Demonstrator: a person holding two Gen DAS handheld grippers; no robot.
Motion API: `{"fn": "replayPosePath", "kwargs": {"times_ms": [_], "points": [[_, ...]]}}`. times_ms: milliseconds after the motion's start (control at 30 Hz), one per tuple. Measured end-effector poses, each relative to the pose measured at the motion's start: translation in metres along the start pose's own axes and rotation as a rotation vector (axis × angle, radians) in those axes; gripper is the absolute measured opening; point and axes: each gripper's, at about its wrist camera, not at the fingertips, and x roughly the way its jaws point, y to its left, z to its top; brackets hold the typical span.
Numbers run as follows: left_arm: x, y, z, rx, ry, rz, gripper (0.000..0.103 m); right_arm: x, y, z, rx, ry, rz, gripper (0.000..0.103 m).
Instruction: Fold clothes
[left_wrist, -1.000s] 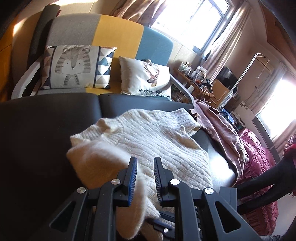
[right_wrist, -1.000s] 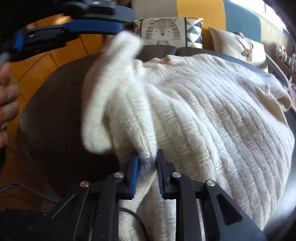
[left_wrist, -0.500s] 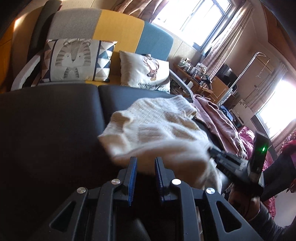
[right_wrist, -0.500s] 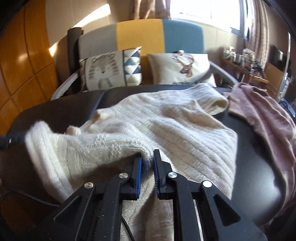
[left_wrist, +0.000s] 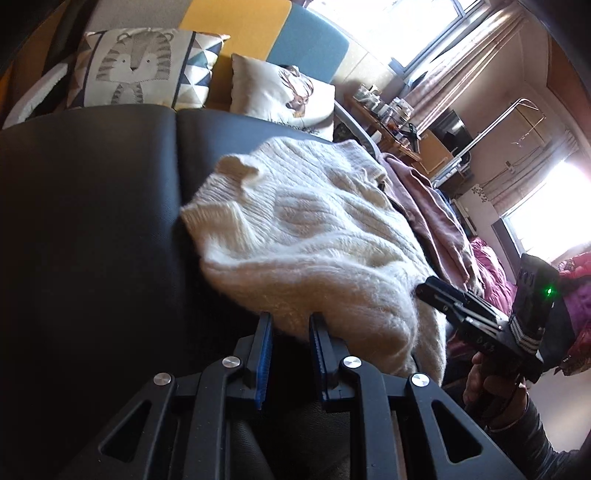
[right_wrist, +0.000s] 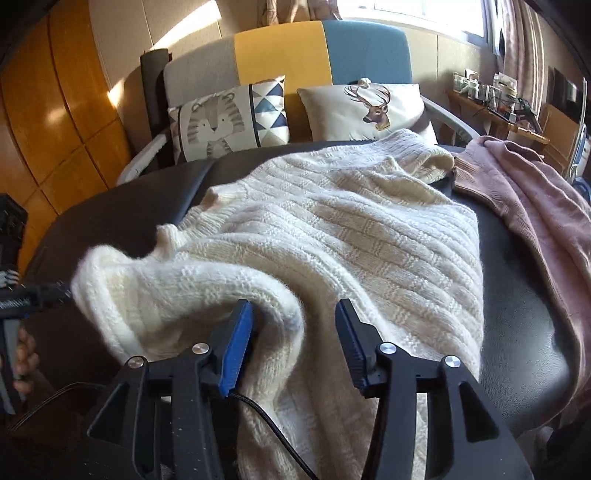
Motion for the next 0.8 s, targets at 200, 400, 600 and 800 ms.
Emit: {"fn": "replayPosePath", "kwargs": {"times_ms": [200,400,600,800], "points": [[0.004,-0.007,-0.016,-0.046,0.047,-0.121,0.027,-0.022,-0.027,0.027,-0.025,-0.07,-0.031,0.067],[0.019,-0.012,-0.017,-0.061,0.082,-0.127,0.028,0.017,-0.073,0.078,-0.016,-0.077,-0.107,0.068],[0.05,-0.014,-0.01,-0.118,0.156,-0.134,0.028,0.092,-0.115,0.122,0.017,0.02,-0.083,0.068],[0.068,-0.019,0.007,-0.103,0.181,-0.168,0.028,0.163,-0.16,0.144,0.114,0.121,-0.072,0.068]]}}
